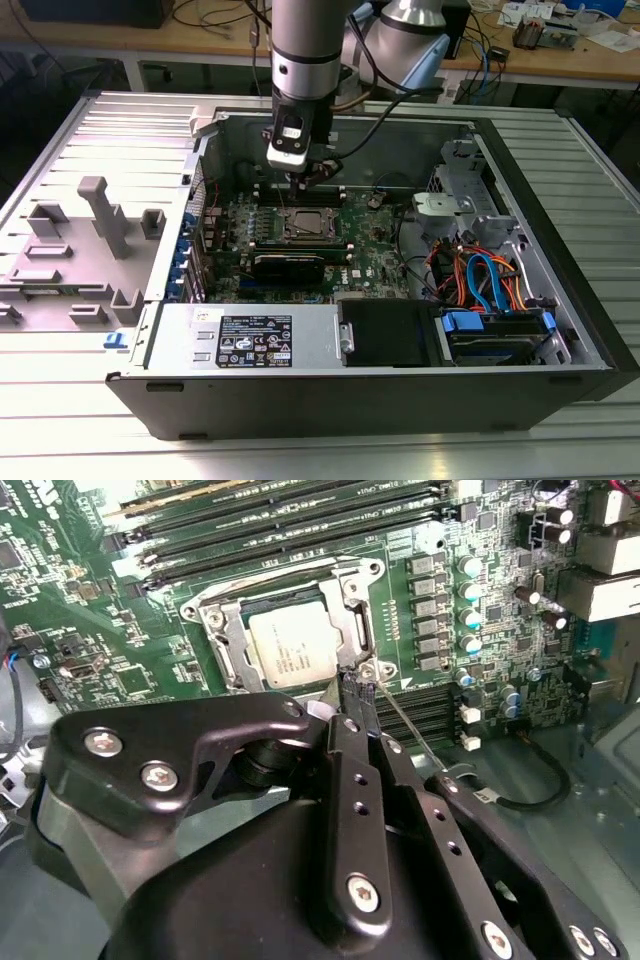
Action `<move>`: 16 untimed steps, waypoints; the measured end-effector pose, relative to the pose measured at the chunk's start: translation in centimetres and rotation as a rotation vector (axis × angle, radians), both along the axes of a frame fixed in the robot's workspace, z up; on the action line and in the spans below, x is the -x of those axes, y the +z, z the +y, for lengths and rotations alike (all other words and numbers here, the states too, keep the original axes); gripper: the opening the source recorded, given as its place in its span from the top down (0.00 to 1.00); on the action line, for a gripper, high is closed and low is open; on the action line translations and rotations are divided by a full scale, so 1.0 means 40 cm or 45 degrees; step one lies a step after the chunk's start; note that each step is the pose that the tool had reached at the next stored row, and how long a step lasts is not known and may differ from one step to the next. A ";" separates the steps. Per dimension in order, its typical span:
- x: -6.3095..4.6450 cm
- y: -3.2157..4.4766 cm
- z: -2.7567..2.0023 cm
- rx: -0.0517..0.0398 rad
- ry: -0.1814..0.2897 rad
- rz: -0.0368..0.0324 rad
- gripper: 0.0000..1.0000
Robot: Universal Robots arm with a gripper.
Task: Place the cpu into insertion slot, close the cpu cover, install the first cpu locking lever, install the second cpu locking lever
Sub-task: 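Install the first cpu locking lever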
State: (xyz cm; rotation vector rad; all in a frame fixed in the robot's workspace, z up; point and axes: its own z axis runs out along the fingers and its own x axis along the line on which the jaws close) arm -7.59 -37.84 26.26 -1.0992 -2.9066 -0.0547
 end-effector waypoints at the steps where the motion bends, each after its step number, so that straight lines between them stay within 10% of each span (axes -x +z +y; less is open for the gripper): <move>1: 0.001 0.000 0.000 -0.003 0.001 0.0000 0.89; 16: 0.001 0.000 0.000 -0.006 0.006 -0.0001 0.89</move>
